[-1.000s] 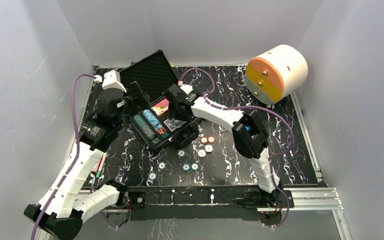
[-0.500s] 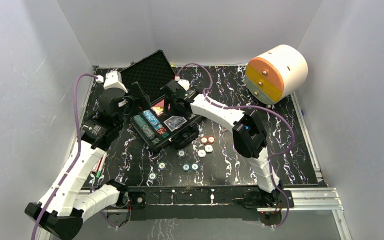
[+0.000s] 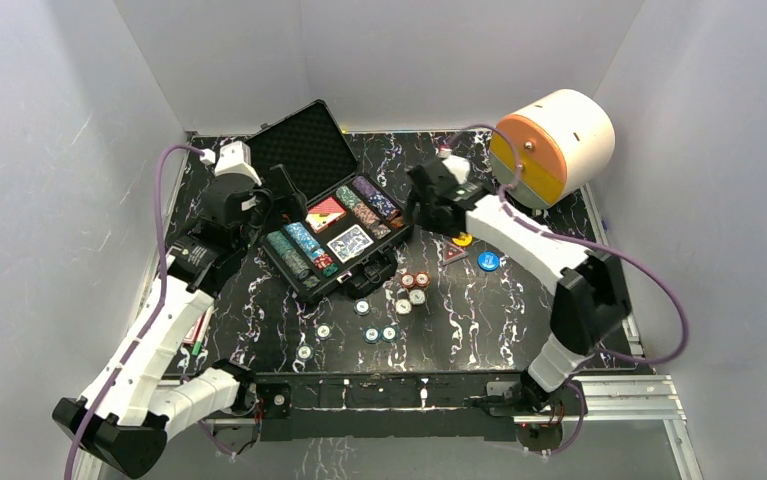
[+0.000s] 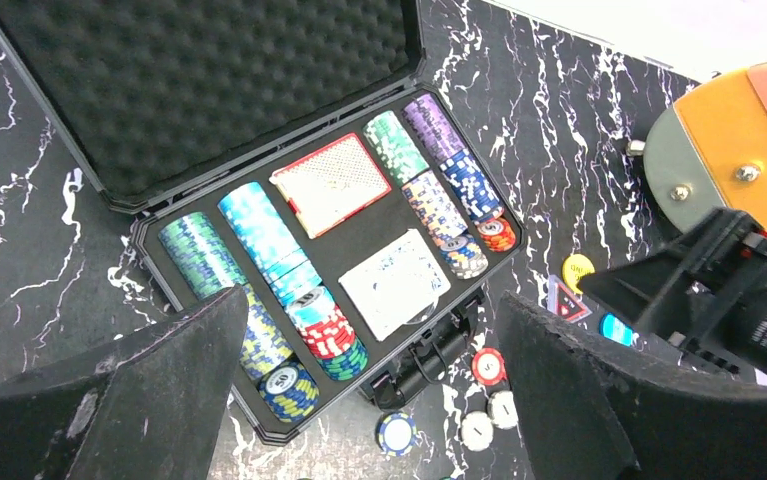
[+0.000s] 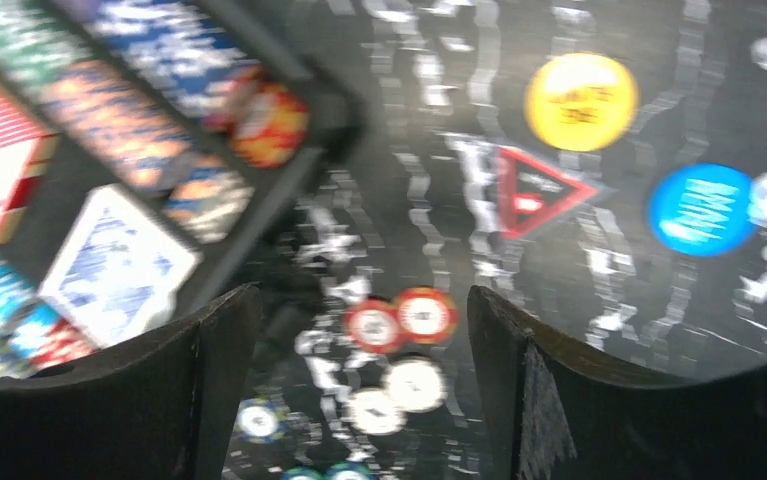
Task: Pack up texas hold em set
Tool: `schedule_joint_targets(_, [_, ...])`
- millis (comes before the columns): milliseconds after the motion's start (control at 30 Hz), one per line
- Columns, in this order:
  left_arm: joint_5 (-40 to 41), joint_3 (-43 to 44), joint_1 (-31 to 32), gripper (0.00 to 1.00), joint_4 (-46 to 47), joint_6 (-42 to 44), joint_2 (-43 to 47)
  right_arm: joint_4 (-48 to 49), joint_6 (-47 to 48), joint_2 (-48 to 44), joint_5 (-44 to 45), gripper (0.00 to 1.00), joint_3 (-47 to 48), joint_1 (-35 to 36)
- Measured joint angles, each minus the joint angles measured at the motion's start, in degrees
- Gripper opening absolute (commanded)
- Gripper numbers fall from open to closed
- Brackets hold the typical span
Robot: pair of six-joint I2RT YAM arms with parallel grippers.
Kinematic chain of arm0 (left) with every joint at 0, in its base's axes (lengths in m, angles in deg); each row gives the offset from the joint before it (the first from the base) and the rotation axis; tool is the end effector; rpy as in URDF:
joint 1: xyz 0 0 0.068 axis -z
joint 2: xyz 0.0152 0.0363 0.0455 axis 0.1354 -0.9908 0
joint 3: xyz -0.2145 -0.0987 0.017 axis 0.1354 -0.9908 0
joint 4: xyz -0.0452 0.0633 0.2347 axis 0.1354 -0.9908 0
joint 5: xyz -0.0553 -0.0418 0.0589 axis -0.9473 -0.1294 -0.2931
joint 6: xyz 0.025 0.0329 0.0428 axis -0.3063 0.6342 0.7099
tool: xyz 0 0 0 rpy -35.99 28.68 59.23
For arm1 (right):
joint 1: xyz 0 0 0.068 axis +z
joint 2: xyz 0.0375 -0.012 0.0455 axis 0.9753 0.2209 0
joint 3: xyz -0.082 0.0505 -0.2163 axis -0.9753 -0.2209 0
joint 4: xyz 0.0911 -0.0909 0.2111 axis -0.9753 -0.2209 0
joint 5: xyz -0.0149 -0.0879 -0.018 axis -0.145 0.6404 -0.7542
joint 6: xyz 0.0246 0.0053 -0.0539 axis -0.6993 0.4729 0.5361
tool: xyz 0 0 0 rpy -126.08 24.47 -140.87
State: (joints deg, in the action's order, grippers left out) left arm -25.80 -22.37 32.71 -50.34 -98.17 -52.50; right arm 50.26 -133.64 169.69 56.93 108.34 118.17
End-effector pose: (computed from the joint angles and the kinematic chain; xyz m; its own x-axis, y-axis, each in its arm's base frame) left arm 0.2076 -0.0829 0.3632 -0.3267 -0.3876 -0.8620 -0.0034 0.9125 -0.4091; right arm 0.2790 0.2206 0.2538 -0.7286 0.2581 -0.6345 0.1292 0.9614 0.2428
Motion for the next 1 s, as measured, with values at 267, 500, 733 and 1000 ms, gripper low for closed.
schedule_joint_targets(267, [-2.1, 0.0, 0.0, 0.94, 0.4, -0.5, -1.9, -0.2, 1.8, -5.7, 1.5, 0.96, -16.4, -9.2])
schedule_joint_targets(500, [-3.0, 0.0, 0.0, 0.94, 0.4, -1.1, -2.5, 2.8, 7.3, 1.4, -1.6, 0.96, -17.6, -10.5])
schedule_joint_targets(733, [-2.9, 0.0, 0.0, 0.95, 0.3, -1.1, -2.1, 5.2, 11.5, 5.0, -1.9, 0.87, -17.6, -11.6])
schedule_joint_targets(1000, [-2.8, 0.0, 0.0, 0.96, 0.3, -1.1, -1.9, 11.1, 17.3, 6.8, -4.3, 0.79, -17.7, -14.7])
